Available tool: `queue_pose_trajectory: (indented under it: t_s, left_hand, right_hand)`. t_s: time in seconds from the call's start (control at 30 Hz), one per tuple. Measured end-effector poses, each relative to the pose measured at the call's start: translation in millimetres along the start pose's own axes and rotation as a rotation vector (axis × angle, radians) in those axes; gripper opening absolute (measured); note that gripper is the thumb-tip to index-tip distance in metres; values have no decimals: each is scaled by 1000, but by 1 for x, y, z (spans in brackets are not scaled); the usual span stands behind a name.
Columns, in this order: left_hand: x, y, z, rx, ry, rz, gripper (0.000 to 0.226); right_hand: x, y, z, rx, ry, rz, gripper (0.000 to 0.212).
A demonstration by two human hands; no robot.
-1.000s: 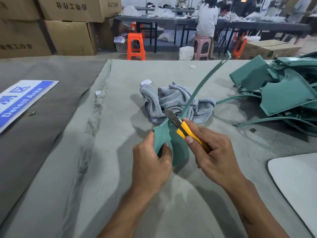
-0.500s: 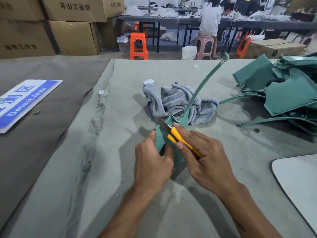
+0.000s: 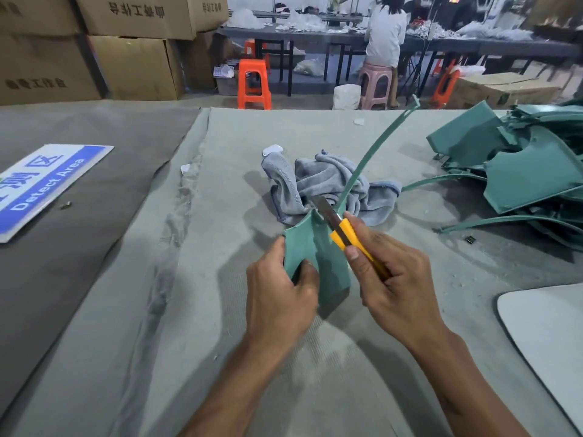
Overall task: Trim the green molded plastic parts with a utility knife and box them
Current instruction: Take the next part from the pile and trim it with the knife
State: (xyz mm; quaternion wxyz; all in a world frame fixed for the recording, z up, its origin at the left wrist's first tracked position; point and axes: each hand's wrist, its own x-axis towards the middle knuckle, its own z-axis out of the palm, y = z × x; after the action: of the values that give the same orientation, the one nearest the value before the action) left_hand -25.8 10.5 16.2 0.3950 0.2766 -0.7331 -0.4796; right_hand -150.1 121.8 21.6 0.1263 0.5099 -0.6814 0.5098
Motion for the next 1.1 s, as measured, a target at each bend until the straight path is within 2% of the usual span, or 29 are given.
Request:
queue_pose_trajectory:
  t_s: [0.17,0.23,0.33,0.4,0.5,0.57,0.6,0.73,0.8,0.97,1.1]
  left_hand:
    - [2,-2,0,-9,-5,19,12]
    - [3,-5,0,-7,-3,17,14]
    - [4,-5,1,-47,-15,-6,17]
    - [5,-4,0,-100,-67,-19,22]
    - [5,-4,-3,-102,-144,83,21]
    - [3,-6,-2,-21,-160,199,17]
    - [1,-5,0,11,-175,234,23]
    - [-5,1,4,-101,-401,255,81]
    - [-6,2,4,-119,-462,256,97]
    - [-12,6,12,-154,-515,272,111]
    - [-9,0,12,-20,-367,374,107]
  right_hand:
    - [-1,-8,5,7,-130,-80,43]
    - [-1,-9,8,-45,-76,-54,44]
    - [0,-10,8,-76,100,-15,43]
    - [1,-10,7,-15,158,90,48]
    - [3,-18,6,194,65,335,62]
    - [5,-27,6,343,30,382,51]
    - [6,-31,5,386,41,388,47]
    - [8,-38,5,460,128,423,38]
    - [8,-37,5,473,174,433,30]
    - [7,-44,5,725,273,449,25]
    - [13,-55,-3,961,348,472,21]
